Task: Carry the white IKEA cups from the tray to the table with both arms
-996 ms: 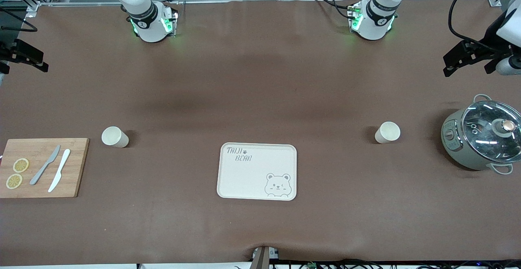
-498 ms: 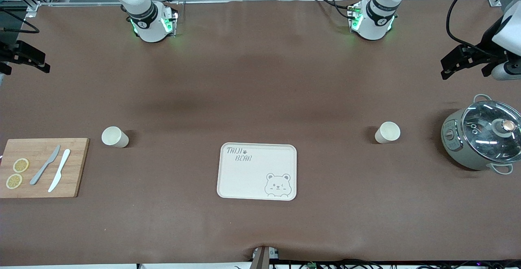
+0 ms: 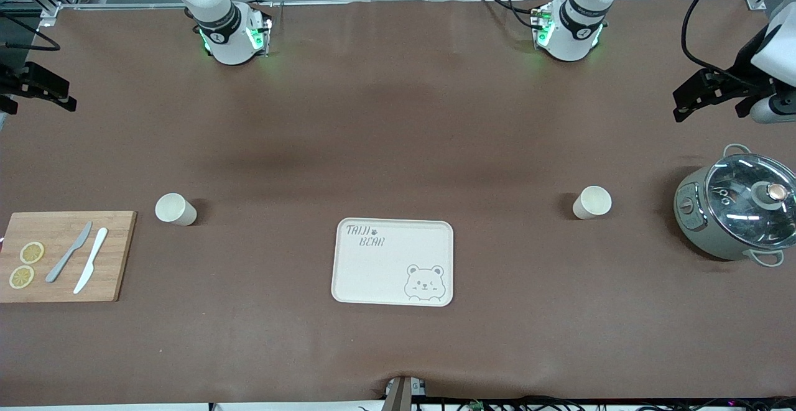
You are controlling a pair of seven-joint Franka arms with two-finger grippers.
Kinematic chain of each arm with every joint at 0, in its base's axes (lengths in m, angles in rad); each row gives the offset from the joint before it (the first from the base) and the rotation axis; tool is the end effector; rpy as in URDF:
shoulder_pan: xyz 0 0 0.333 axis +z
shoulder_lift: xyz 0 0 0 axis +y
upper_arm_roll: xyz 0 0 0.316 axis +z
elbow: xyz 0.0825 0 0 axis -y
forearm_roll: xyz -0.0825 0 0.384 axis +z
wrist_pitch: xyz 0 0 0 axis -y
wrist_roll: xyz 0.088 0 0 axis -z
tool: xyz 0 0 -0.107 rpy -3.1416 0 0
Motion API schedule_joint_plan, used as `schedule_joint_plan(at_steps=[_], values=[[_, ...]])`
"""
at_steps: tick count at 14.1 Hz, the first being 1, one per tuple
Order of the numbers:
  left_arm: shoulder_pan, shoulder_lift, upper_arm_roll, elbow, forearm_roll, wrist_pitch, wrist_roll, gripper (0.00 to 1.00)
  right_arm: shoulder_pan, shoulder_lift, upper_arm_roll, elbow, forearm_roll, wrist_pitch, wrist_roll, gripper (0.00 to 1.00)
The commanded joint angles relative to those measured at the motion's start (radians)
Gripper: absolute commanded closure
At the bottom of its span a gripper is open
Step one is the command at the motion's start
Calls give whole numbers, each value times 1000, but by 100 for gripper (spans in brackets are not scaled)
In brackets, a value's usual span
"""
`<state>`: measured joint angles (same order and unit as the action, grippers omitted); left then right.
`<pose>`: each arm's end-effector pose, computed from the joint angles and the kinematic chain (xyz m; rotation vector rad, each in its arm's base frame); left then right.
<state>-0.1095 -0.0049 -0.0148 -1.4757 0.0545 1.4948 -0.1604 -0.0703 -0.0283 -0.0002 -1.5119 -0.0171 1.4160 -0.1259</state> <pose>0.5419 -0.0615 0.6651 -3.0902 -0.0632 -0.0486 0.5280 -0.0393 0.6542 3.1284 0.0834 -0.1079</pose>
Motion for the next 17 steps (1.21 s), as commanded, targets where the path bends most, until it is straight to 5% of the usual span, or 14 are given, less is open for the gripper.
schedule_joint_plan(at_steps=[1,17], values=[[1,0,2,2,-21,4,-2,0,-2,-21,-1,-19,13,3,6,0],[2,10,1,-2,-21,25,5,0,-3,-21,-3,-21,13,0,8,0]])
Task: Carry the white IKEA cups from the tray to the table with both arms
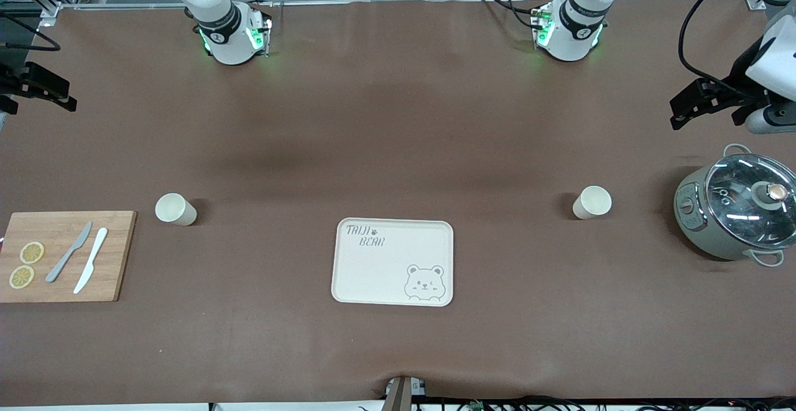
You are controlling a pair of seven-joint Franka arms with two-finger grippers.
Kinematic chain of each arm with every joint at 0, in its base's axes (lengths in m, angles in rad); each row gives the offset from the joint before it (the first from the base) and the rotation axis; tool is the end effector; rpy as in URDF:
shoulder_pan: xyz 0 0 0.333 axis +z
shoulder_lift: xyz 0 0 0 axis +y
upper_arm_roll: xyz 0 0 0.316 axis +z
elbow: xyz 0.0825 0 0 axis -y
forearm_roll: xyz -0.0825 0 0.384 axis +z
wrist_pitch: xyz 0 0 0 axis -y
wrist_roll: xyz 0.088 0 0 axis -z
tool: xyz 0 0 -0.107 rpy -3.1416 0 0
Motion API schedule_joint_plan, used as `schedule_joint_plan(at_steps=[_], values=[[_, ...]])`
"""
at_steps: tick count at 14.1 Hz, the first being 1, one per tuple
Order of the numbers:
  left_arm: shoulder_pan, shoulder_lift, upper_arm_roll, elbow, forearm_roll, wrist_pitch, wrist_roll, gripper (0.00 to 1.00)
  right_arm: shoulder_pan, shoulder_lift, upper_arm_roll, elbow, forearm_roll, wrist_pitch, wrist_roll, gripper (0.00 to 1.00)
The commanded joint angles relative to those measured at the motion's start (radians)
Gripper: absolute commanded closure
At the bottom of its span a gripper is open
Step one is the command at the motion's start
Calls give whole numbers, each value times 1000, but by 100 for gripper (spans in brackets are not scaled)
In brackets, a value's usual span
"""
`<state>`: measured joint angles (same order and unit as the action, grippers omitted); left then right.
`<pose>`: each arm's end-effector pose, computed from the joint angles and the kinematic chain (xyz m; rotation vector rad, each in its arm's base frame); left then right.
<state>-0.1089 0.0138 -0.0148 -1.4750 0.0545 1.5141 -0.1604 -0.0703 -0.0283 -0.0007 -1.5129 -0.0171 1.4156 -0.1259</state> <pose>0.5500 -0.0622 0.6569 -3.0905 -0.0626 -0.0506 0.5279 -0.0396 0.6537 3.1285 0.0827 -0.1101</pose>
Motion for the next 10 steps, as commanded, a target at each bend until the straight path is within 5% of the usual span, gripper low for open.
schedule_joint_plan(at_steps=[1,10], values=[[3,-14,1,-4,-21,6,7,0,-3,-21,-2,-20,13,0,8,0],[26,-26,7,-1,-47,-3,32,0,-5,-19,-2,-20,13,0,8,0]])
